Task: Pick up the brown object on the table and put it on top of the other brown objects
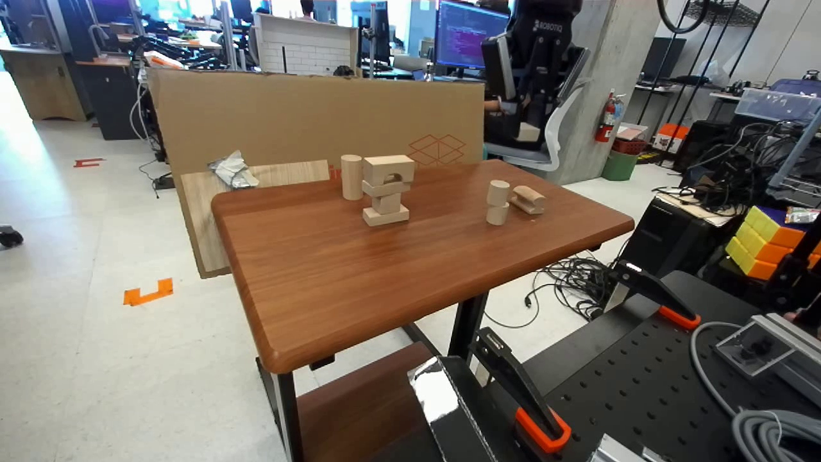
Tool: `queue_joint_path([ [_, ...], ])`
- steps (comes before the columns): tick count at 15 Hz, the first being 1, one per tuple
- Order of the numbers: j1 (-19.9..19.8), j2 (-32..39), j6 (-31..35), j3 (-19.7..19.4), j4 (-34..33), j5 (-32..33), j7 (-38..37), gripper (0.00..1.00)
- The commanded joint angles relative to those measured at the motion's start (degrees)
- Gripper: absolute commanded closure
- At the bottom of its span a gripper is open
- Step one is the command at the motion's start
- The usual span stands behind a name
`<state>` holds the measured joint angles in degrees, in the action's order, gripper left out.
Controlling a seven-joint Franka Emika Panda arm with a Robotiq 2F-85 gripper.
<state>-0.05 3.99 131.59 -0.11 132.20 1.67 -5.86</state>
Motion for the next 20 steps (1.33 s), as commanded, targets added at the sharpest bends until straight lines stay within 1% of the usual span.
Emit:
queue_joint_path([
  [1, -0.4, 1.2, 0.6, -0.4, -0.2, -1.1, 1.5, 0.91],
  [9, -0.7, 6.3, 2.7, -1.3, -2.5, -0.1, 0.8, 0.91],
  [14, -0.6, 9.5, 5.4, -2.0, -4.2, 0.6, 0.1, 0.91],
  [20, -0.1, 11.5, 6.3, -2.0, -5.4, 1.0, -0.3, 0.91],
])
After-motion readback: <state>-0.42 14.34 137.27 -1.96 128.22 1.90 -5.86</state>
